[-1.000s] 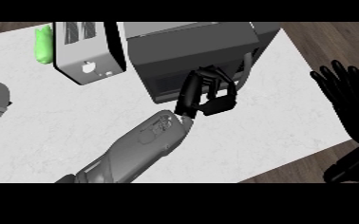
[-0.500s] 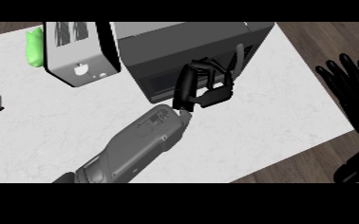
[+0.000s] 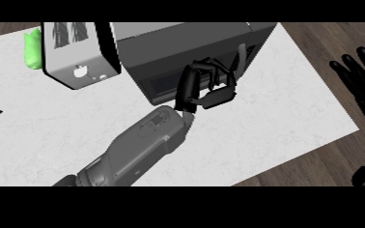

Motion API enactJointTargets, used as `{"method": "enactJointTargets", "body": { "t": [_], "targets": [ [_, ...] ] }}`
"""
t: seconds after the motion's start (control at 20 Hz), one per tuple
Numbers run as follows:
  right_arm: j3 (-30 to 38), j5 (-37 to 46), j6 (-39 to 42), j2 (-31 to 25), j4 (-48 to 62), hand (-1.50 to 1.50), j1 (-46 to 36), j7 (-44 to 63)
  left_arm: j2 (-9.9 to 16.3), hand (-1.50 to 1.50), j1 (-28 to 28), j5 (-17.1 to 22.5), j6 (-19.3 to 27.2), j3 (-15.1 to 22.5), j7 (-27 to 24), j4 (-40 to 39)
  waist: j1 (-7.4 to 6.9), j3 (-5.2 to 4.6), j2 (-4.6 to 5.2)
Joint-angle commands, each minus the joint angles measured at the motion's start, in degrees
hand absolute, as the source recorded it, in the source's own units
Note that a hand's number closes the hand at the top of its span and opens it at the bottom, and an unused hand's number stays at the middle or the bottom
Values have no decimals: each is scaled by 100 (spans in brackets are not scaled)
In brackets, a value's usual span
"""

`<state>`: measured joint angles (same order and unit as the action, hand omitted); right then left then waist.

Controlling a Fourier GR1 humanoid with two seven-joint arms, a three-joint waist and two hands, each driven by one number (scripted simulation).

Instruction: Pick up the milk, place it into the microwave and close the microwave

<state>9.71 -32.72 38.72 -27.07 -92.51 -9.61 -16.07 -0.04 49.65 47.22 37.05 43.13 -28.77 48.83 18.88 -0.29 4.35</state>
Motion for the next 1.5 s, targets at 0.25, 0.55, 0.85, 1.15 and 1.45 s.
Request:
{"method": "enactJointTargets", "body": {
  "t": [0.25,0.55,0.85,1.15,1.45],
  "targets": [
    [76,-353,1,-124,-64,-150,-50,193,4,150,398,279,-109,-270,-307,-554,79,2,86],
    [113,-536,-42,-218,-129,-150,-166,328,4,150,453,449,-127,-256,-478,-594,86,1,96],
    [176,-686,-77,-337,-142,-150,-203,460,4,150,432,576,-113,-179,-665,-666,118,6,113],
    [242,-832,-44,-488,-175,-150,-229,569,4,150,443,721,-139,-160,-831,-720,133,7,105],
    [181,-1084,53,-532,-203,-150,-308,663,4,150,466,845,-180,-82,-954,-766,115,12,143]
  ]
}}
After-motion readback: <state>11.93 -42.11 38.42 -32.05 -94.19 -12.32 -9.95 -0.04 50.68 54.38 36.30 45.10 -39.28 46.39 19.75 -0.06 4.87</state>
